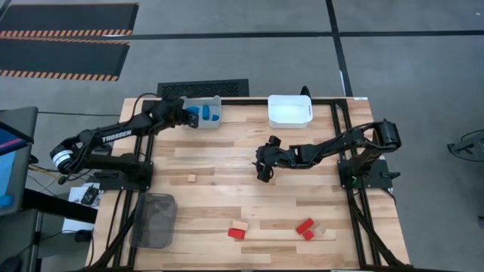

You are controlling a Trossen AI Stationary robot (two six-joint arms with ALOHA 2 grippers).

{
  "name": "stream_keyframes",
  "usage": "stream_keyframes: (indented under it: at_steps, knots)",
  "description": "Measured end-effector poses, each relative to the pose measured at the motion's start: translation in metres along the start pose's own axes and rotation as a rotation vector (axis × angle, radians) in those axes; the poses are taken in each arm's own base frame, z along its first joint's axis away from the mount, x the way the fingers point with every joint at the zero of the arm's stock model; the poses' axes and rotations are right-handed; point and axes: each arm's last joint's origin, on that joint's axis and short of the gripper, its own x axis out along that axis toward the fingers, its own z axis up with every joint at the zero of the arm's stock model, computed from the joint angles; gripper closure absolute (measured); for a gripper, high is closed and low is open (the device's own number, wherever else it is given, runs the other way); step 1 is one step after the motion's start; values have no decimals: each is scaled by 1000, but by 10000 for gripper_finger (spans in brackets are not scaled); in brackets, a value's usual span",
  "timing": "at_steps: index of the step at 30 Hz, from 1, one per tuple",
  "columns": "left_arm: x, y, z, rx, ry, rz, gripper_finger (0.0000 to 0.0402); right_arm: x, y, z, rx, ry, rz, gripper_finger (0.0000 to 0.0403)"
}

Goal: Sort & place blocks by color
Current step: Put the blue rectangle block into the gray bin, then put the right brown triangle block into the white bin

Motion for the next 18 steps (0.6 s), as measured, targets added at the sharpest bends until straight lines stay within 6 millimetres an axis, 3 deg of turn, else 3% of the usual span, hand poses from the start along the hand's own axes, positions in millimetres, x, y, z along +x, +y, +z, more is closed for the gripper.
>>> stream_keyframes:
  at_steps: [11,18]
  knots:
    - [-1,0,-1,-1,23,1,170,0,0,1,-6,-5,0,133]
    - [-2,-10,2,75,-37,-38,145,1,-4,2,-4,-8,-11,133]
